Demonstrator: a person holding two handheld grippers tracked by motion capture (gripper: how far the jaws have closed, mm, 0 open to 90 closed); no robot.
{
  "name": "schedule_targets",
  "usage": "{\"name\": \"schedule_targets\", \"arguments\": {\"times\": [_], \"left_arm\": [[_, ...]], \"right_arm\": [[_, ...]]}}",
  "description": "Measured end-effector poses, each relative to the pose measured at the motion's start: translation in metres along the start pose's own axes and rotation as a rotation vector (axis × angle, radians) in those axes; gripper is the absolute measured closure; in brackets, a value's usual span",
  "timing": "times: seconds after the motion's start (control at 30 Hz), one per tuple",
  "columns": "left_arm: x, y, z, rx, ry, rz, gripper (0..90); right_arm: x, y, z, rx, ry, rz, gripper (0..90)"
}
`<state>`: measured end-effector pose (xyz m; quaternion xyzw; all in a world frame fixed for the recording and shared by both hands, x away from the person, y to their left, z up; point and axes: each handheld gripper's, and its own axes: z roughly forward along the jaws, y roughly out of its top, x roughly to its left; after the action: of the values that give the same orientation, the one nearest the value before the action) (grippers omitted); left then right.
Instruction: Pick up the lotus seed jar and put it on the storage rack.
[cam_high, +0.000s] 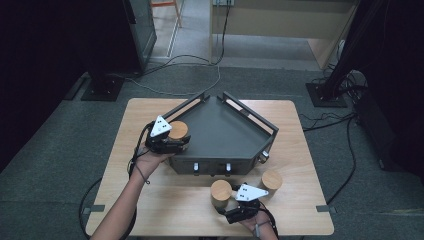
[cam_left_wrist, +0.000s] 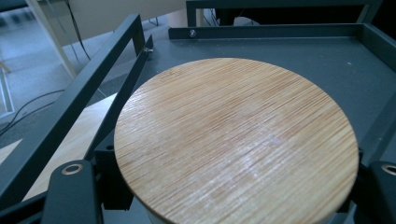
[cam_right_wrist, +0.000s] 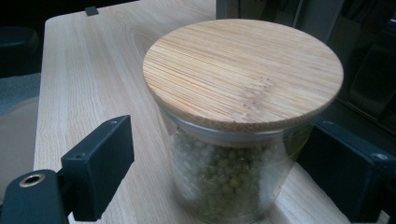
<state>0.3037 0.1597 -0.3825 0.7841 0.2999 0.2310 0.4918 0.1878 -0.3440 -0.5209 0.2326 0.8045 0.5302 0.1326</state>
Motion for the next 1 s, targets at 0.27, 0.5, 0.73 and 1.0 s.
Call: {"name": "schedule_targets", "arguments": {"times": [0.27, 0.5, 0.73, 1.0], "left_arm": [[-0.0033, -0.0023, 0.0036, 0.0, 0.007, 0.002, 24.8], [-0.0011, -0.0065, 0.0044, -0.015, -0.001, -0.012, 24.8], [-0.001, -0.0072, 0.0044, -0.016, -0.001, -0.005, 24.5], [-0.003, -0.01, 0.0006, -0.03, -0.001, -0.002, 20.7]], "right_arm": [[-0.0001, 0.0, 0.0, 0.0, 0.0, 0.0, 11.5], [0.0002, -0.0001, 0.0, 0.0, -0.001, 0.0, 11.5], [0.0003, 0.0002, 0.0002, 0.001, -0.001, -0.001, 11.5], [0.0005, 0.0002, 0.0003, 0.001, -0.002, -0.001, 11.5]]}}
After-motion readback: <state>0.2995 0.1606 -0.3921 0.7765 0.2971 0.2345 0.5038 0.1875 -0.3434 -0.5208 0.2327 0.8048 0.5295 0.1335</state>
